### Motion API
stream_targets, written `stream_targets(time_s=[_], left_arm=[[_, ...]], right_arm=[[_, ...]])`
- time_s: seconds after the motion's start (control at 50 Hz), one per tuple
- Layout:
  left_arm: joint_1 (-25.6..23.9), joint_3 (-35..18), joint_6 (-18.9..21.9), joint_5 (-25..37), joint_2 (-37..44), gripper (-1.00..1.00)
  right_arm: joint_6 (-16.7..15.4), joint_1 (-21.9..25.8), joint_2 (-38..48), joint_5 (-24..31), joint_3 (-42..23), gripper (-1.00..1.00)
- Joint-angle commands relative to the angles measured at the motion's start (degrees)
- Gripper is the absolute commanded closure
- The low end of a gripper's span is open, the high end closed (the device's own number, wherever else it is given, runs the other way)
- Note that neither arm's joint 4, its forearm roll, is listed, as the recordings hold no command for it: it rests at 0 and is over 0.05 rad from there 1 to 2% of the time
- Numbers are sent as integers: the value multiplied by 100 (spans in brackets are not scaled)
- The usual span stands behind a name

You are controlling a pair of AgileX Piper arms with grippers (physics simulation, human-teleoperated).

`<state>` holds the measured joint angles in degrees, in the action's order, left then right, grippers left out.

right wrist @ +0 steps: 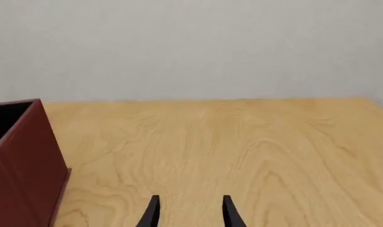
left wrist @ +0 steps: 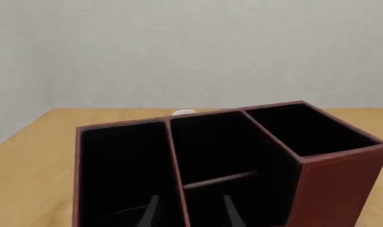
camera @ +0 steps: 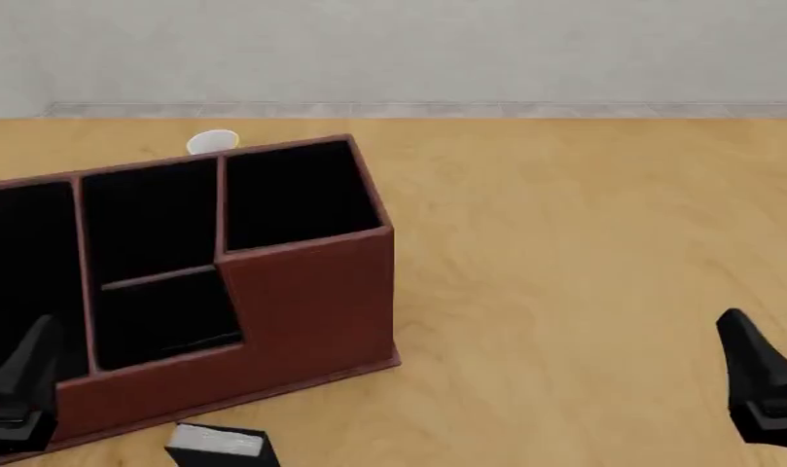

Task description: Pick up the book and place it in the left compartment of the caddy.

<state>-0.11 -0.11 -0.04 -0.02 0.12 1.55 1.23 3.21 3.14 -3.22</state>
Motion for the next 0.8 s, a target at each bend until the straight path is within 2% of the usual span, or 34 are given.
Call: stream_targets(time_s=[0.02, 0.34, 0.42, 0.54, 0.64, 0.68, 0.8], left_arm=[[-73, -44, -26, -46, 76, -100], [-445, -116, 150, 81, 42, -100], [-593, -230, 198, -11, 269, -100], [-903, -518, 450, 47, 436, -100], [-946, -708, 522, -153, 898, -100], [-1030, -815, 678, -124, 922, -100], [-1382, -1433, 825, 111, 1362, -100]], right_arm=[[-131, -137, -305, -274, 289, -100], [-26, -202, -317, -261, 256, -100], [-5, -191, -317, -258, 257, -100], [19, -191, -317, -254, 247, -100], [26, -186, -317, -238, 235, -100], [38, -173, -316, -250, 250, -100], [57, -146, -314, -246, 259, -100]])
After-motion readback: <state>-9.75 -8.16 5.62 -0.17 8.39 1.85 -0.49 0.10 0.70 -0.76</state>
